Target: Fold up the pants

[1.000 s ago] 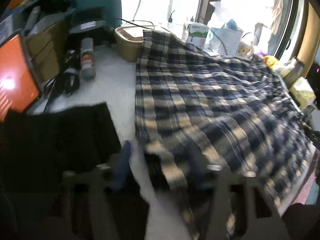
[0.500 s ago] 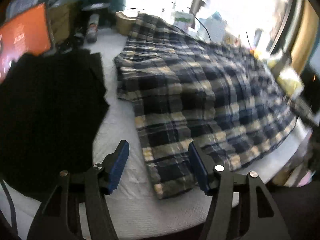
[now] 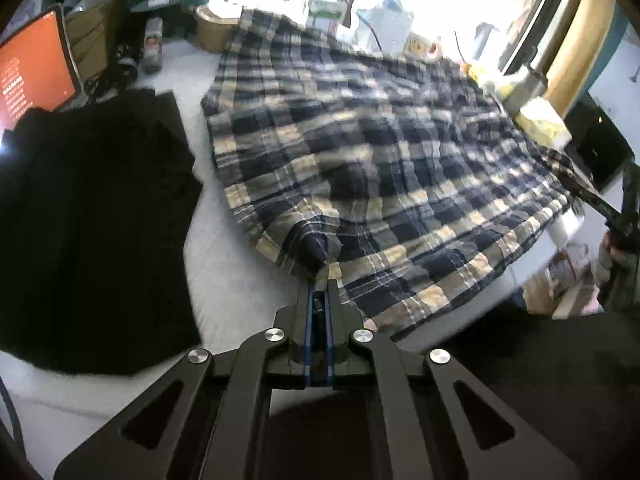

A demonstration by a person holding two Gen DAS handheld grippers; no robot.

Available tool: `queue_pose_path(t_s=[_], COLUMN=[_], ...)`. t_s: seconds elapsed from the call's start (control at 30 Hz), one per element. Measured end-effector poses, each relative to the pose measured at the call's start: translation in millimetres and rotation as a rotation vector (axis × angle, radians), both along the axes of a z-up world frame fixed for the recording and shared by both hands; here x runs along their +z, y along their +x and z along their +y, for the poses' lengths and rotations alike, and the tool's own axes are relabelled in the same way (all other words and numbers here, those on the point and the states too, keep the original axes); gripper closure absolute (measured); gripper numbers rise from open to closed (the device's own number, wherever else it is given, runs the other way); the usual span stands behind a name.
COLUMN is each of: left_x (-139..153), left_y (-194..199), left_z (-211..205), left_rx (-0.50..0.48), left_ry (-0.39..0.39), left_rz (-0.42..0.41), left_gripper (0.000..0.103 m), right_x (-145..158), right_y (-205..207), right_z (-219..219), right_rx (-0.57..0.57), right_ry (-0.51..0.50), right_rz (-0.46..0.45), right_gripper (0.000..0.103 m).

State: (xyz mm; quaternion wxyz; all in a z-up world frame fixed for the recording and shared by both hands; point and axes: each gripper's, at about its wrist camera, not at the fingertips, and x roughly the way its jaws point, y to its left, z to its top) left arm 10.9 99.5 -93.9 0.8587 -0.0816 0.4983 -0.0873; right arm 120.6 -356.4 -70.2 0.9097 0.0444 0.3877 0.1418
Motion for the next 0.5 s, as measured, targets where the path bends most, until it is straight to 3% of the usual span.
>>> queue_pose_path(t_s=[0.07,0.2,0.27,0.33,0.4,0.47,0.5], left_x=[-10.6,-4.2,2.2,9.4,14.9,21.3,26.8], left_y=[-0.2,2.0,0.2,-3.8,-3.9,0.2,8.7], left_z=[0.4,5.7,12.0,25.4,42.9,55.5,61.1], left_rx=[-0.002,-0.001,0.008,0.035,0.081,0.118,0.139], left_ry=[-0.012,-0.028,0.003,0.039,0.065,0.078,0.086], left_rz=[0.043,0.056,0.048,0.023,-0.005,-0.041,-0.069], left_gripper=[0.099,0.094,0.084,0.076,0.075,0.070,0.067], right_x=[-15.5,-44.8,-42.3,-36.2,-28.5,-17.8,-12.9], right_y=[-0.9,0.3,1.3,2.1,1.8,2.8,2.4], right_z=[6.9,5.9,1.8,-3.1,-9.7,-20.7,-26.5], right_rx=[0.004,-0.016,-0.021,-0.012,-0.032,-0.066,-0.077], right_ry=[-0.037,-0.049,-0.023,-0.026,-0.054,-0.056,-0.046], right_rz=[0.046,0.105,0.105,0.096,0.075,0.044,0.032], right_gripper=[0.093,0.092,0.092,0.081,0.047,0.036,0.036])
